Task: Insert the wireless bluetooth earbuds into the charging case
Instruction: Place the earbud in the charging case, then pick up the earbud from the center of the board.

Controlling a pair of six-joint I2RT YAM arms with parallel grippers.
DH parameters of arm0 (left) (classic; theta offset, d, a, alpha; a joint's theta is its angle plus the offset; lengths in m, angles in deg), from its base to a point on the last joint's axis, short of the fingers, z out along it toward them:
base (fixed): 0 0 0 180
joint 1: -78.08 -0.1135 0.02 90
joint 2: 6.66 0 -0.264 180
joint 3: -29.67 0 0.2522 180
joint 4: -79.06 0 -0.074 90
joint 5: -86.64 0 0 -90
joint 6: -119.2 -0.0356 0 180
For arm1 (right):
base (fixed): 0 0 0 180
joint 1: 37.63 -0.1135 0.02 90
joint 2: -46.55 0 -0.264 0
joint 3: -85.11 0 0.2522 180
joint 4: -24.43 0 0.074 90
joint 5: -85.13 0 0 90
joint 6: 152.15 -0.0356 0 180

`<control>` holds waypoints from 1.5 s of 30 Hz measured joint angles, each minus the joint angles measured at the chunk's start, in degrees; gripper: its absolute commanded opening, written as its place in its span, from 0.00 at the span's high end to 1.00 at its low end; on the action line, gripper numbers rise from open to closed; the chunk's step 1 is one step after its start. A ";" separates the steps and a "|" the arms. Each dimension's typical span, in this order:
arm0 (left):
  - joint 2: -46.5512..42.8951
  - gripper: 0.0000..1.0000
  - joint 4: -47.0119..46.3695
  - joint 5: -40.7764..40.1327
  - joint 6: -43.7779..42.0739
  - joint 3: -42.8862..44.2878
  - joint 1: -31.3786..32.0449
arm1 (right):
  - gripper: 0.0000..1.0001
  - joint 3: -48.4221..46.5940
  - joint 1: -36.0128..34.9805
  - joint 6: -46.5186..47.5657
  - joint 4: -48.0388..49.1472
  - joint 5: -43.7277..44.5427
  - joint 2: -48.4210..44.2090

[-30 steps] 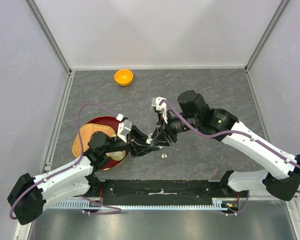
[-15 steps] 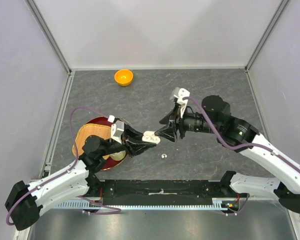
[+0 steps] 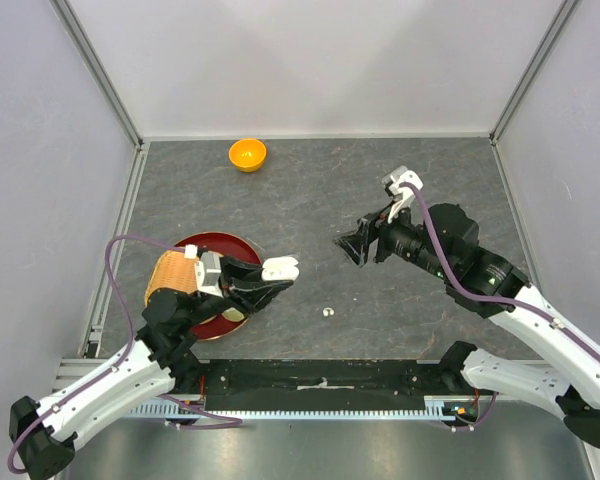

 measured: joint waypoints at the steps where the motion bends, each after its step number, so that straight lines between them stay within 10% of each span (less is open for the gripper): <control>1: -0.92 0.98 0.66 -0.55 -0.20 -0.09 0.00 | 0.25 0.42 0.87 -0.17 -0.28 0.63 -0.13; 13: -4.37 0.98 4.76 -3.06 -0.81 -0.63 0.00 | 0.44 9.55 7.98 0.44 -1.90 -2.40 11.69; 45: -3.91 0.98 6.36 -3.48 -0.72 -0.63 0.00 | 0.47 18.10 5.64 -3.41 7.52 -15.21 36.15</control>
